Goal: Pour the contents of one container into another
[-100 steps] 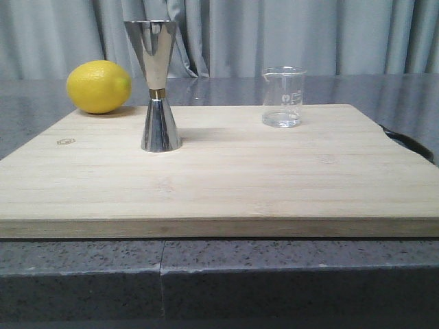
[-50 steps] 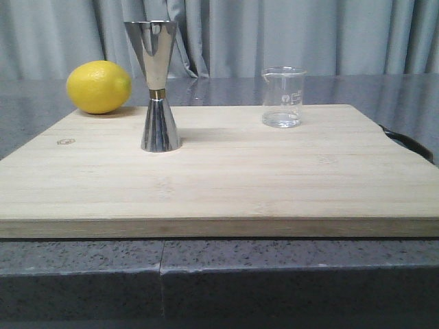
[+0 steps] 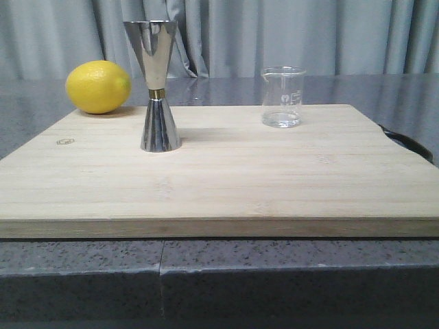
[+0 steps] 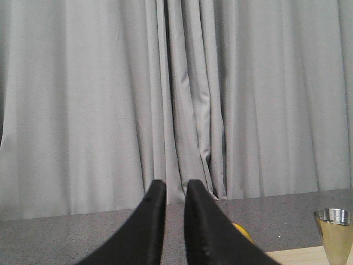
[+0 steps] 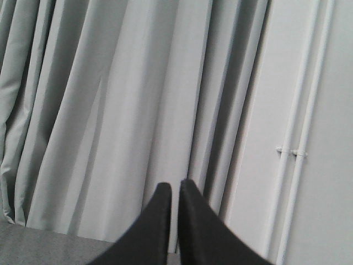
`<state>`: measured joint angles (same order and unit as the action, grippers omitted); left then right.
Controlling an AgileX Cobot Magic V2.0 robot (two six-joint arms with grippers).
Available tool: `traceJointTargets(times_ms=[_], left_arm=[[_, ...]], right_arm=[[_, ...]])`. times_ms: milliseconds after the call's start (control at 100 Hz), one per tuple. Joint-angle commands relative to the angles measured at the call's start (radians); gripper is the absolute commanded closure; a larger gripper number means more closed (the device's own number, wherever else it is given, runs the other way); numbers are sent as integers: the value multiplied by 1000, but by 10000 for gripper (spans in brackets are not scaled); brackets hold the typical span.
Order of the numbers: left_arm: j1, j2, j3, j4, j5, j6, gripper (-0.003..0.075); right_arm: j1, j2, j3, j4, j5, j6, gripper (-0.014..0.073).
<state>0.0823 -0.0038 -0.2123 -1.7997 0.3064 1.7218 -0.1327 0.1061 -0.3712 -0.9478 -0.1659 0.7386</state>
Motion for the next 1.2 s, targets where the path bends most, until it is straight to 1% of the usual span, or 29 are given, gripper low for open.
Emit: traceJointTargets(times_ms=[0, 910, 980, 1050, 1080, 1130, 1190], left_arm=[[-12, -26, -25, -50, -2, -9, 739], [-12, -26, -25, -48, -2, -7, 739], [-12, -26, -25, 15, -3, -7, 739], [-14, -26, -25, 174, 1, -12, 739], [-13, -26, -25, 235, -3, -45, 739], [-13, -26, -25, 324, -29, -195, 739], [-13, -26, -25, 498, -57, -459, 739]], right_arm=[[1, 9, -24, 1, -36, 9, 666], [1, 9, -24, 1, -57, 9, 666], [1, 9, -24, 1, -57, 9, 666], [1, 9, -24, 1, -57, 9, 666], [1, 9, -24, 1, -57, 9, 666], [1, 9, -24, 1, -57, 9, 666], [1, 9, -24, 1, -57, 9, 666]])
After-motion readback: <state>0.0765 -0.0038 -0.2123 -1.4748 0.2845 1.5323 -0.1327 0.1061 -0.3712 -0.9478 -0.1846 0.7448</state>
